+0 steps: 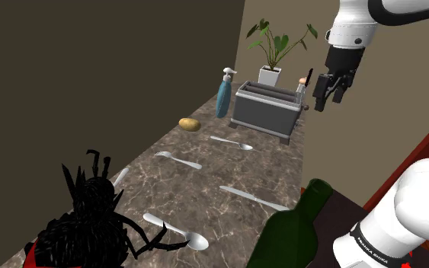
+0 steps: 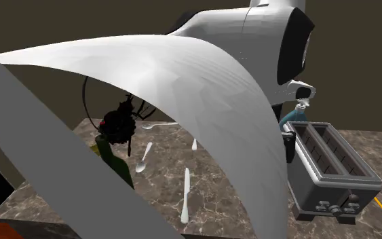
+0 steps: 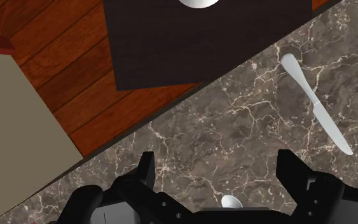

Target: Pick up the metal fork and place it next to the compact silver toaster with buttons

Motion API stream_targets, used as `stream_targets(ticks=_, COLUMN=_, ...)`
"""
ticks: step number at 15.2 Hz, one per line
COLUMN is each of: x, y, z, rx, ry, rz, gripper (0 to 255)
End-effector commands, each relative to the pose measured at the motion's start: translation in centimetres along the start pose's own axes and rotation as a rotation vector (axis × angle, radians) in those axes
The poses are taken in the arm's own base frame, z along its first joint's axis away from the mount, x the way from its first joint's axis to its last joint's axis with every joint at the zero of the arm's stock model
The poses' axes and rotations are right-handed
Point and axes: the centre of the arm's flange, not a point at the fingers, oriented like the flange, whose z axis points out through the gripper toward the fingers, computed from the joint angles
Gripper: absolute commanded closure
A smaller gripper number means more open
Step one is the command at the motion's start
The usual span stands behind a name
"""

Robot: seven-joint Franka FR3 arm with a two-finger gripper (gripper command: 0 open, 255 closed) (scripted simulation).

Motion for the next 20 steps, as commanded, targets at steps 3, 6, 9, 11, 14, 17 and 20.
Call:
stream_targets(ticks=3, x=2.0, y=-1.2, z=1.1, rx=0.013, ry=-0.002, rz=-0.026, gripper=0)
stream_targets(ticks=6, x=4.9, y=-3.0, z=2.7, rx=0.034, ry=-0.006, rz=-0.066, gripper=0)
stream_targets(ticks=9, x=7.8, y=-5.0, z=4.4, rx=0.054, ry=-0.009, rz=-0.105, gripper=0)
stream_targets(ticks=11, x=9.7, y=-6.5, z=5.4, rx=0.067, ry=-0.011, rz=-0.132, gripper=0)
stream_targets(ticks=14, x=12.4, y=-8.7, z=7.0, rx=0.088, ry=-0.015, rz=-0.171, gripper=0)
stream_targets(ticks=17, x=15.0, y=-11.1, z=8.5, rx=0.108, ry=-0.018, rz=-0.211, gripper=0)
stream_targets(ticks=20, x=17.5, y=-13.6, z=10.0, rx=0.128, ry=-0.022, rz=-0.25, gripper=0)
